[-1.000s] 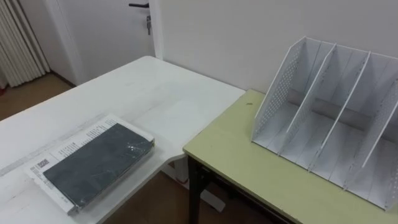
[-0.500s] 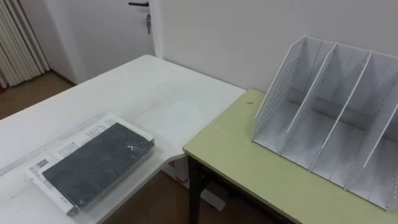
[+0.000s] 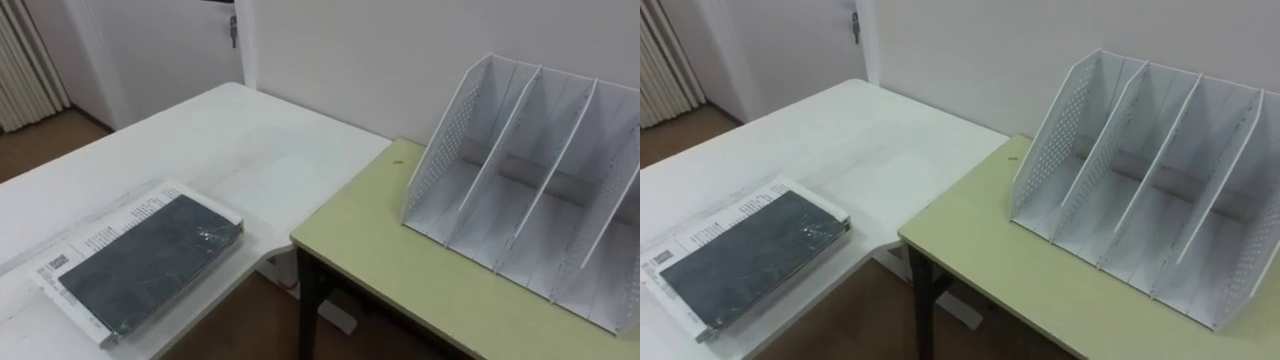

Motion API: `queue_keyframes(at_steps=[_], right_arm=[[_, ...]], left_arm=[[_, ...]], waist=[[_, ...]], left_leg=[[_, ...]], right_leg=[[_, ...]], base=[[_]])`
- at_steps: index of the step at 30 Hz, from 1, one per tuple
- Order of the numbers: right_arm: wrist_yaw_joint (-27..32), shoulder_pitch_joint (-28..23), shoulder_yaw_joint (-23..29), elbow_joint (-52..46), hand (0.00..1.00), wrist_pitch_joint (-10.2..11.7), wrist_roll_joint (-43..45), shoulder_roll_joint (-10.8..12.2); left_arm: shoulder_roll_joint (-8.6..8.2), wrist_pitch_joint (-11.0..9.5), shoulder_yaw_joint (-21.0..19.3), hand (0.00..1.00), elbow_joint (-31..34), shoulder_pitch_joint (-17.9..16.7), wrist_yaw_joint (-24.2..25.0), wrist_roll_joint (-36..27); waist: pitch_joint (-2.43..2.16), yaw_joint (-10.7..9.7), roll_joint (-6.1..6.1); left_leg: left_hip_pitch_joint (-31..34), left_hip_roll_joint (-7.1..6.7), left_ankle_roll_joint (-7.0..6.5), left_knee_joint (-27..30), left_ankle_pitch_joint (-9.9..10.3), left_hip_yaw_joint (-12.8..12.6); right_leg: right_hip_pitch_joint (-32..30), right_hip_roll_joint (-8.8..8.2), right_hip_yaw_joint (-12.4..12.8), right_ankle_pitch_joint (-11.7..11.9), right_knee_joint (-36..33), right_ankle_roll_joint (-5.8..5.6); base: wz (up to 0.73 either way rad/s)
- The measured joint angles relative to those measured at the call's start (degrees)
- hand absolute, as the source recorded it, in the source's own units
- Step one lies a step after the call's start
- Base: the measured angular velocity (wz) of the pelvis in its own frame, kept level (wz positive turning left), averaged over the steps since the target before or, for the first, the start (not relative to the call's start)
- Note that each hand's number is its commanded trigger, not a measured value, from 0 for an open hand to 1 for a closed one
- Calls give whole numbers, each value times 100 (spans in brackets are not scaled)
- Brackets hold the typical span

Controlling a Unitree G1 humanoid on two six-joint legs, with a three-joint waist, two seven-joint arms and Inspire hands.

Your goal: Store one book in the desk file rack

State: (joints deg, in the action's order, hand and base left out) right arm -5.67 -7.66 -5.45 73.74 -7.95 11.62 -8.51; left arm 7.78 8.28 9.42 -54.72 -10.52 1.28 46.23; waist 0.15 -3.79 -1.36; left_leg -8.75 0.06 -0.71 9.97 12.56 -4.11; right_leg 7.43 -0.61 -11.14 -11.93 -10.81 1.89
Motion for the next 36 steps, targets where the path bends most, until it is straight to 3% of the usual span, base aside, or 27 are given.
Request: queue_keyframes(at_steps=[6, 10, 18, 21, 23, 27, 36], right_arm=[[11, -18, -4, -13, 0, 35, 91, -6], [21, 39, -32, -22, 0, 47, 123, -10], [136, 175, -302, -8, 0, 180, 140, -11], [194, 195, -342, -21, 0, 202, 166, -18], [196, 212, -341, -46, 0, 322, 209, -30], [194, 205, -328, -47, 0, 439, 236, -41], [185, 122, -331, -45, 0, 436, 177, -59]], left_arm=[[0, 6, 451, 0, 465, -18, -108, 978], [93, 39, 917, 0, 1223, -20, -109, 1525], [70, -217, 1447, 0, 1723, 286, -345, 1512], [164, -286, 1687, 0, 2469, 253, -370, 1472], [202, -453, 1780, 0, 2871, 280, -464, 1436], [219, -635, 1764, 0, 3274, 348, -697, 1462], [511, -828, 1726, 0, 4142, 329, -1563, 1492]], waist=[[15, -97, -4], [55, -129, -63], [46, -274, -48], [21, -280, 3], [7, -350, 40], [10, -393, 77], [16, -369, 131]], left_leg=[[18, 8, 0, -42, 0, -46], [42, 5, -1, -54, -1, -57], [59, 1, 0, -74, -2, -60], [113, 2, -2, -71, -4, -61], [127, 0, -2, -71, -4, -65], [109, 0, -2, -68, -4, -60], [48, 7, 0, -61, -5, -30]], right_leg=[[-76, 18, 84, 0, -6, 0], [-102, 14, 85, 2, -5, -2], [-107, 17, 82, 2, 21, -2], [-166, 18, 71, 30, 49, -8], [-136, 10, 29, 45, 66, -8], [-49, 14, 14, 50, 121, -12], [-38, 20, -5, 45, 125, -6]], base=[[-6], [0], [0], [0], [3], [3], [0]])
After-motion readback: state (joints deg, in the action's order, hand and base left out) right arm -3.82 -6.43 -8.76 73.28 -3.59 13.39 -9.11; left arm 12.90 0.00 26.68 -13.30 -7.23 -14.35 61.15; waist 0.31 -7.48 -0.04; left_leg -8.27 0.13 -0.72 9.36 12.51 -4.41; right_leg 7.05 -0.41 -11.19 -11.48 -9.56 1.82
